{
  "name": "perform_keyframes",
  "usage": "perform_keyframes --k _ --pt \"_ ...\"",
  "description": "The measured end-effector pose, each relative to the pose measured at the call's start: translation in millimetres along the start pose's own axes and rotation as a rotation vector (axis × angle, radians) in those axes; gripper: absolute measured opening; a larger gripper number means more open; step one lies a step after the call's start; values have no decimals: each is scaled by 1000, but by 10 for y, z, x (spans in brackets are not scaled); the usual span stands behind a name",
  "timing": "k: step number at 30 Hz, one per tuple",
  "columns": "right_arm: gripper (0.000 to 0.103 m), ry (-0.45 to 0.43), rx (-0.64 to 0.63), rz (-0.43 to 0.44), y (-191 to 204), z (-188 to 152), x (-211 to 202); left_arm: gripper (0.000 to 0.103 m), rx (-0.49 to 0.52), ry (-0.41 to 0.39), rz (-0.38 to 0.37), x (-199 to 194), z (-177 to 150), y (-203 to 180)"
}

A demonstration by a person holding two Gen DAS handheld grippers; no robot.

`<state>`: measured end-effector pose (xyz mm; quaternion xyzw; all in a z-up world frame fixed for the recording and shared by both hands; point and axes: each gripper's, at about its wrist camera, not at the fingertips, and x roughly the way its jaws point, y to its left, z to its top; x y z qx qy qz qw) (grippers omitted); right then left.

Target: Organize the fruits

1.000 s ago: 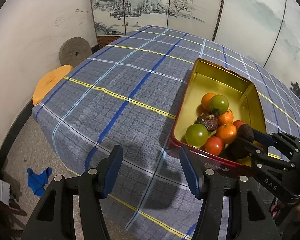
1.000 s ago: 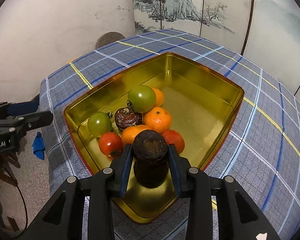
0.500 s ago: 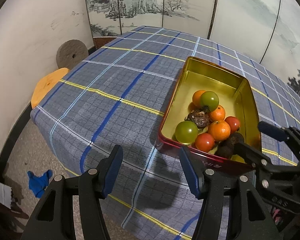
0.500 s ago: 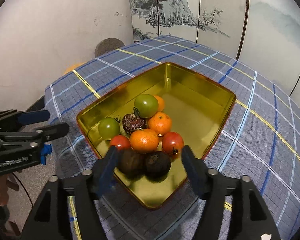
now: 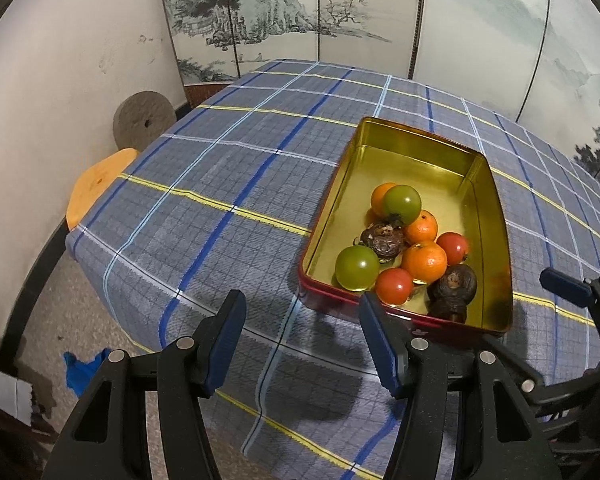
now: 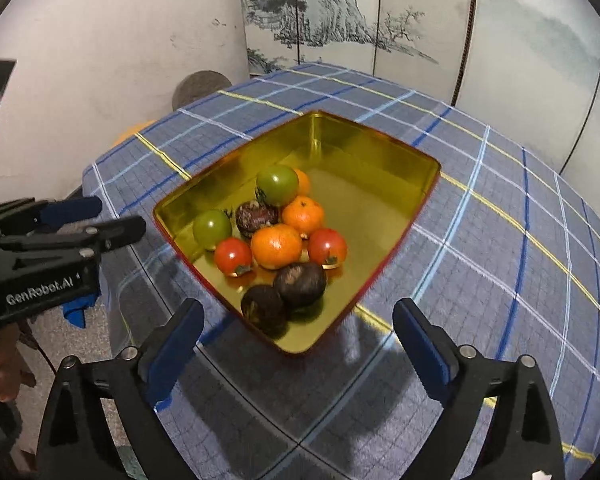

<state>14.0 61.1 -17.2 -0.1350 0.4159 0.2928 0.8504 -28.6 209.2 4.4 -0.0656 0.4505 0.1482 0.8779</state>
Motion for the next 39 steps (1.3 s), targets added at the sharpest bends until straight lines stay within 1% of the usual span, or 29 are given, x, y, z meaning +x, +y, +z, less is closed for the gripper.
perform_keyframes --k 17,25,39 --pt "96 52 12 -38 -9 -127 110 60 36 11 -4 10 -26 -172" --pt "98 58 7 -42 11 -150 128 60 43 12 -7 17 -37 -213" --pt "99 71 -3 -44 22 -186 145 60 64 7 -20 -10 -55 -296"
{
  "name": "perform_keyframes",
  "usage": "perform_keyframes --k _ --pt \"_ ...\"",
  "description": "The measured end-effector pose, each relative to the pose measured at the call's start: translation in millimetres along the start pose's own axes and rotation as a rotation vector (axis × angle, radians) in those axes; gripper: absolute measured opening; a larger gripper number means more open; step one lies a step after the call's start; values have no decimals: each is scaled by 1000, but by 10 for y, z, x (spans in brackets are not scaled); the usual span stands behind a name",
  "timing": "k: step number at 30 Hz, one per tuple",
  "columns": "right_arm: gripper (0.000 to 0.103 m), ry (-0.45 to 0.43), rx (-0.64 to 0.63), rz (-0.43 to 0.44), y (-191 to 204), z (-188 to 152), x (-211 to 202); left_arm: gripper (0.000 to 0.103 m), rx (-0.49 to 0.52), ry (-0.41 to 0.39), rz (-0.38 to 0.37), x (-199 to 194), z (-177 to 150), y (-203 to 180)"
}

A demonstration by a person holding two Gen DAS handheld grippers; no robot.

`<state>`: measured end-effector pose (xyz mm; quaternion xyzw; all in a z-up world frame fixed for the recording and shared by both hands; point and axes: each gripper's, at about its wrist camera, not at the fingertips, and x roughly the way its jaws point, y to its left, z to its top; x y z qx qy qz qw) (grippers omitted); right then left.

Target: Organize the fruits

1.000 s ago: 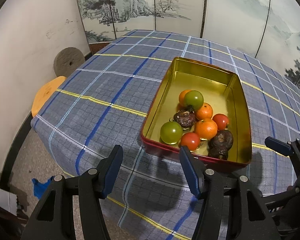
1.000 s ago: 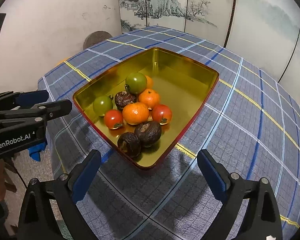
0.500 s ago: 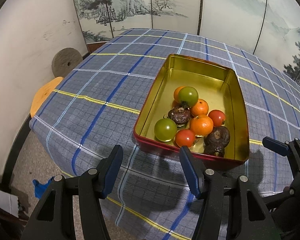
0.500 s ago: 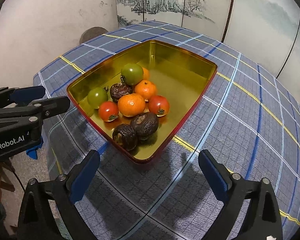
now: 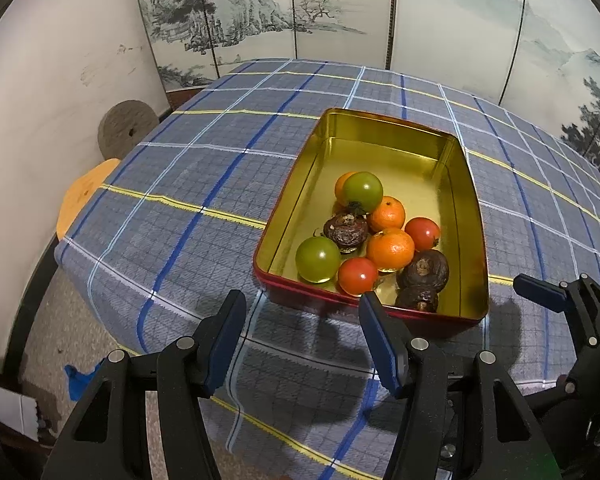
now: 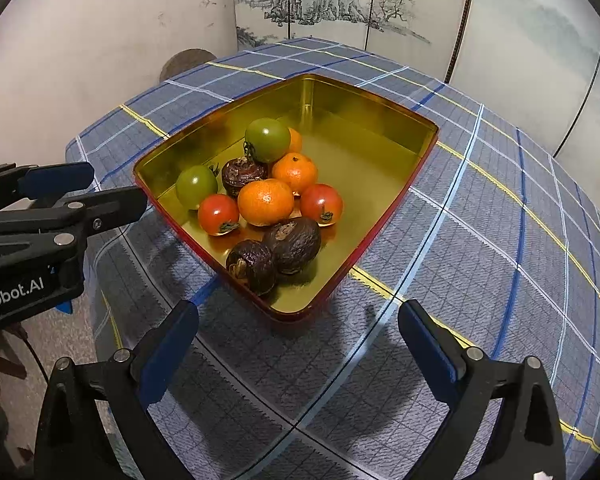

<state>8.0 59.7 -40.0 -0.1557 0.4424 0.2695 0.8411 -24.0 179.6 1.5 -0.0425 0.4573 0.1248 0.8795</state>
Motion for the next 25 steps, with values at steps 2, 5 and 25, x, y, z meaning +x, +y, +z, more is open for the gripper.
perform_keyframes --k 2,5,25 --pt "99 3 -1 -2 4 -1 8 60 0 0 -1 -1 1 -6" --pt "99 6 0 -1 4 -5 18 60 0 0 0 1 2 -5" --pt "99 18 1 -1 17 -20 39 60 4 10 -19 17 -6 -46"
